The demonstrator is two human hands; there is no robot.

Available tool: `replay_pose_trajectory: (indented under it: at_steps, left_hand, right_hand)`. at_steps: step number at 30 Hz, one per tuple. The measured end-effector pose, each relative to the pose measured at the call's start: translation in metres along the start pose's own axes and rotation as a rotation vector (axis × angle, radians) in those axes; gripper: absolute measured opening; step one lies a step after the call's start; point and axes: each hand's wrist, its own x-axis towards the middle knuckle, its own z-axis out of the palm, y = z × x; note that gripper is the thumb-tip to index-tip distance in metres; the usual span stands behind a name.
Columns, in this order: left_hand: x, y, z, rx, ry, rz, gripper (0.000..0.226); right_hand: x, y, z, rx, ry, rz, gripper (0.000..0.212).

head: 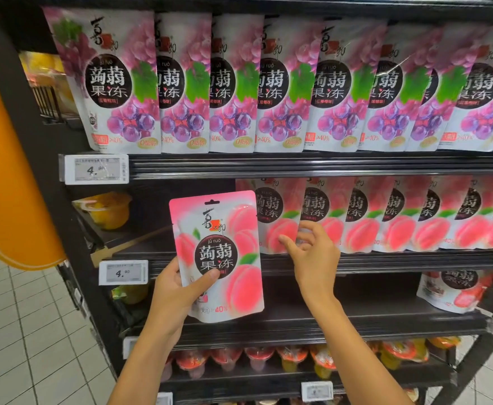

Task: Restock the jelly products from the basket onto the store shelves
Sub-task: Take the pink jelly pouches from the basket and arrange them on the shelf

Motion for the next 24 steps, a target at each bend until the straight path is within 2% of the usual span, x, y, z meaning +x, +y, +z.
replay_pose_trajectory:
  at_steps: [4,6,8,10,12,14,17,20,24]
  left_hand:
    - [0.003,0.004,0.007,0.006,-0.006,0.000,0.055]
    - [0.006,0.006,0.010,0.007,-0.010,-0.002,0.059]
    - [0.010,0.009,0.012,0.008,-0.018,-0.002,0.059]
    - [0.014,0.013,0.015,0.005,-0.026,0.001,0.057]
    - [0.018,0.015,0.019,0.013,-0.031,0.011,0.055]
    - [0.021,0.018,0.023,0.028,-0.032,0.020,0.054]
    - [0.025,0.025,0.028,0.026,-0.005,0.045,0.064]
    - [0.024,0.032,0.032,0.062,0.109,0.153,0.068]
    - [0.014,0.028,0.033,0.396,0.327,0.362,0.055]
  right_hand:
    - [-0.002,0.000,-0.005,0.037,0.037,-0.017,0.035]
    - [-0.007,-0.003,-0.008,0.062,0.098,-0.091,0.028]
    - [-0.014,-0.009,-0.011,0.111,0.076,-0.173,0.017]
    - [-0.022,-0.018,-0.010,0.183,-0.141,-0.156,0.006]
    - [-0.031,-0.026,-0.005,0.269,-0.409,-0.074,0.009]
    - [-0.035,-0.029,0.001,0.350,-0.493,-0.017,0.017]
    - [-0.031,-0.033,0.008,0.416,-0.407,0.057,0.023]
    - [-0.022,-0.037,0.016,0.447,-0.324,0.112,0.027]
    - [-0.011,-0.050,0.032,0.404,-0.228,0.072,0.020]
